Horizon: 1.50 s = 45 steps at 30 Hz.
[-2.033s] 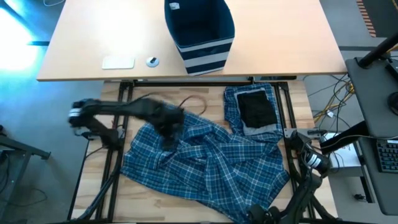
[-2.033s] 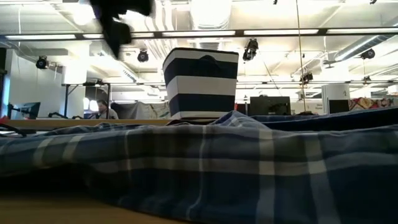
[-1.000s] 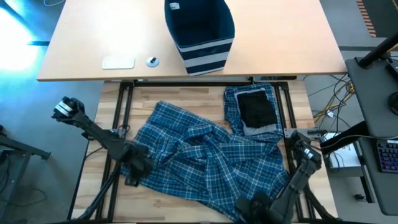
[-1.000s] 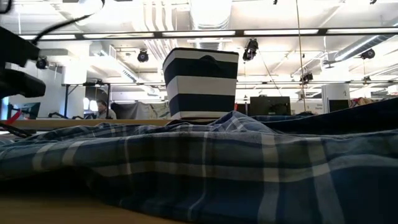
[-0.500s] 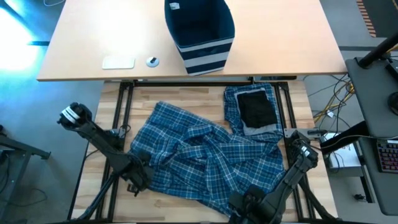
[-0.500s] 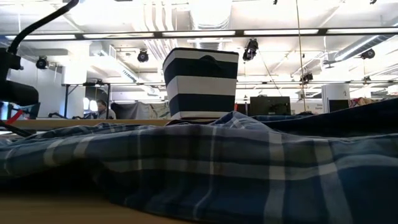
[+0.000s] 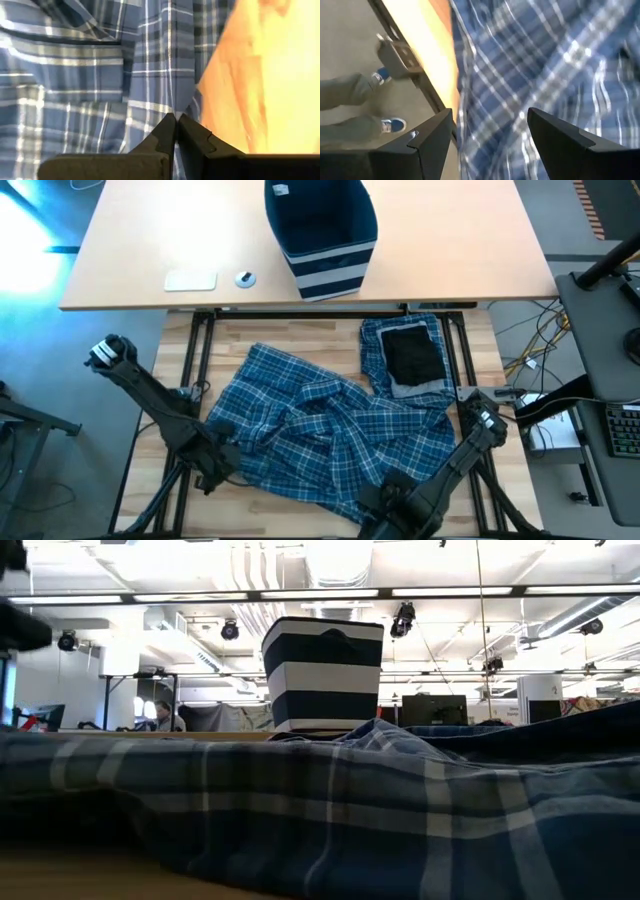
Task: Fold Laundry from Bin
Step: Fold the blue patterned long sleeve
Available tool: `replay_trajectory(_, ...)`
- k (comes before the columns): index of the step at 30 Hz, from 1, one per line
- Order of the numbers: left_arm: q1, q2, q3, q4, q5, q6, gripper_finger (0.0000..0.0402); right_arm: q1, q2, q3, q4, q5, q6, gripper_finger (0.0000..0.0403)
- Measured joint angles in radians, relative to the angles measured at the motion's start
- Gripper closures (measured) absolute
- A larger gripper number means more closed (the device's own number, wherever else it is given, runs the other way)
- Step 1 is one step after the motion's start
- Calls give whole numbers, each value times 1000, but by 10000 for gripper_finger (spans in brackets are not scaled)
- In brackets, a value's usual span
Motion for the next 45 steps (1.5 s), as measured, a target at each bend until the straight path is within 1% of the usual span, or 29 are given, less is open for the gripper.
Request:
replay_trajectory(4,-5,-68,37,-86,23,0,398,-37,0,-19,103,103,-151,149)
replay_trajectory(7,-9,-101,52,-95,68,-10,400,-63,0,-72,222,197,-306,149)
replay_trajectory(10,-23,-116,62,-96,135,-29,401,-89,0,-150,387,218,-459,149)
replay_trajectory(12,-42,-117,63,-95,177,-35,401,-109,0,-210,485,202,-509,150)
replay_trajectory(14,-60,-112,61,-91,179,-56,401,-132,0,-270,550,180,-515,153)
replay_trajectory(16,-85,-104,58,-88,130,-89,399,-159,2,-319,588,163,-512,159)
replay_trajectory(20,-131,-105,54,-69,50,-130,387,-215,2,-396,680,72,-528,180)
replay_trajectory(24,-164,-118,44,-60,33,-166,368,-246,2,-478,797,-25,-579,205)
replay_trajectory(26,-182,-126,29,-62,29,-191,359,-253,2,-511,851,-56,-581,216)
replay_trajectory(29,-205,-141,-3,-56,28,-232,348,-253,3,-538,880,-63,-582,235)
replay_trajectory(34,-230,-148,-47,-53,27,-269,337,-253,24,-561,951,-128,-609,272)
replay_trajectory(39,-232,-148,-57,-37,25,-263,335,-253,46,-564,969,-135,-606,312)
replay_trajectory(45,-234,-147,-58,-7,12,-267,335,-253,47,-542,942,-137,-589,358)
